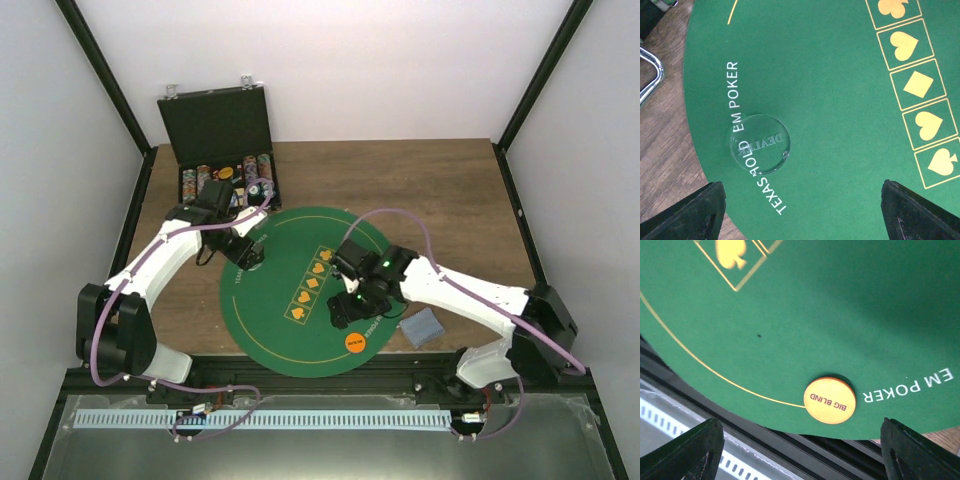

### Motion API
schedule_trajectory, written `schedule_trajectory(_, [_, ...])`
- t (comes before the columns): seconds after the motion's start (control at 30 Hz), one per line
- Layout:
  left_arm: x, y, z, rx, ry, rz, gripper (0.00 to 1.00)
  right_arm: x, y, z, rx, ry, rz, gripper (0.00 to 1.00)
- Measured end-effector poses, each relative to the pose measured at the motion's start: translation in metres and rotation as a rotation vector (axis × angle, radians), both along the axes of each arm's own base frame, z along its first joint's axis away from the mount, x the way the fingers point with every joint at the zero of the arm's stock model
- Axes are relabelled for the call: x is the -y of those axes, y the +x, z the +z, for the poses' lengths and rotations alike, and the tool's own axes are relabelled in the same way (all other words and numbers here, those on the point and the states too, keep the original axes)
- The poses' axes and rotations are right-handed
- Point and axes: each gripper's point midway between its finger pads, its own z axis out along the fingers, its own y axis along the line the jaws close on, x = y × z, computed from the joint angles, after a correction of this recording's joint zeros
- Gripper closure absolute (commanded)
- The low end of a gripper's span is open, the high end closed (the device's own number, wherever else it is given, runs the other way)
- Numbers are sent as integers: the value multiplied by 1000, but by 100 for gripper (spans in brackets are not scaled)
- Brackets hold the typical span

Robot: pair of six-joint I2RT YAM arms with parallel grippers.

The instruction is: Distribute texas hold em gaming equipment

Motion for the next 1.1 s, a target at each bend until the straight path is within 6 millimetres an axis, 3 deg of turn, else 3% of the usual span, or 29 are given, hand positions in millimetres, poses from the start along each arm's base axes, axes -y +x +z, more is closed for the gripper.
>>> schedule_trajectory(0.17, [-1,0,0,1,3,1,13,3,-12,-39,-88,-69,3,17])
schedule_trajectory(0.43, [-1,0,-2,0,5,3,13,9,-25,-74,-164,-106,4,19])
schedule_trajectory(1.1, [-2,0,-3,0,12,5,13,21,-37,-100,-195,-244,-6,45])
